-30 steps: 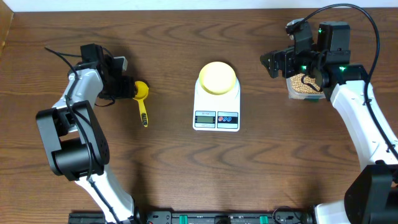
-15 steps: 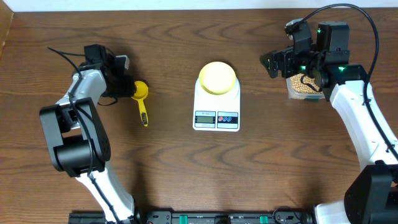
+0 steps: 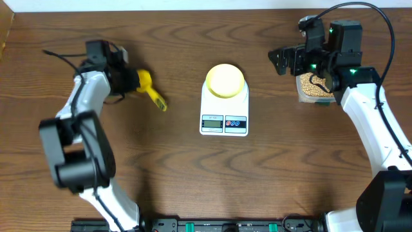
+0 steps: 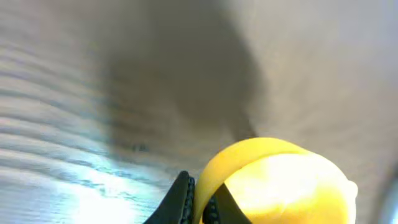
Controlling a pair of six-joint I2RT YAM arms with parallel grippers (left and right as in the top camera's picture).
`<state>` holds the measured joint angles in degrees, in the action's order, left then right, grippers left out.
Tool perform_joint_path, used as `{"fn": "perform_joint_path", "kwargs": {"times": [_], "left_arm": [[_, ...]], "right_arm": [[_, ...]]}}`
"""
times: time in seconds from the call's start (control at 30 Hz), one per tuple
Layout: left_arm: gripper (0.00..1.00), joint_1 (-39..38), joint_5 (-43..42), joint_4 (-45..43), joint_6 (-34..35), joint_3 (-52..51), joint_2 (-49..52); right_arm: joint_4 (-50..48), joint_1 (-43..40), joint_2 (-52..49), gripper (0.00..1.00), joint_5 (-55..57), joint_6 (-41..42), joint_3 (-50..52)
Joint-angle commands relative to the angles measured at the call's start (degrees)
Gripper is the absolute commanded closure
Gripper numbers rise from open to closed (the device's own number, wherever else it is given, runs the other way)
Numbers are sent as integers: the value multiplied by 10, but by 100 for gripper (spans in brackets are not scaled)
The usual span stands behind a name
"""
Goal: Scoop item into bowl and weigh 50g on scale
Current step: 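Lift scoop with left gripper and pass it to the right gripper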
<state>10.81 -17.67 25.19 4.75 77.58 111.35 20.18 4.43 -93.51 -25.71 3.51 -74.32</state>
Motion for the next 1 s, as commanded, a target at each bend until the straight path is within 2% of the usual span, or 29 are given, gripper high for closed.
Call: {"fn": "perform_joint_path", "kwargs": {"times": [0.0,0.1,0.33,0.4,0.47,0.57,0.97], "left_arm": [[92,-4,2,-23,281,17,-105],[92,-22,2,-29,396,17,-139],[92,-100,2,-39,543,16,-156],[92,-123,2,-39,557,16,-155],[92,-141,2,-44,561,16,-156],[92,-159,2,-47,571,16,-156],[92,-207,2,-54,605,16,-155]], "right_arm": [[-25,27,-3,3,-4,72,-12],[-58,60,-3,3,-4,99,-12],[-129,122,-3,1,-4,174,-12],[-142,129,-3,1,-4,194,-12],[-151,129,-3,11,-15,203,-12],[-164,129,-3,20,-55,203,-12],[-179,144,-3,29,-94,258,-12]]}}
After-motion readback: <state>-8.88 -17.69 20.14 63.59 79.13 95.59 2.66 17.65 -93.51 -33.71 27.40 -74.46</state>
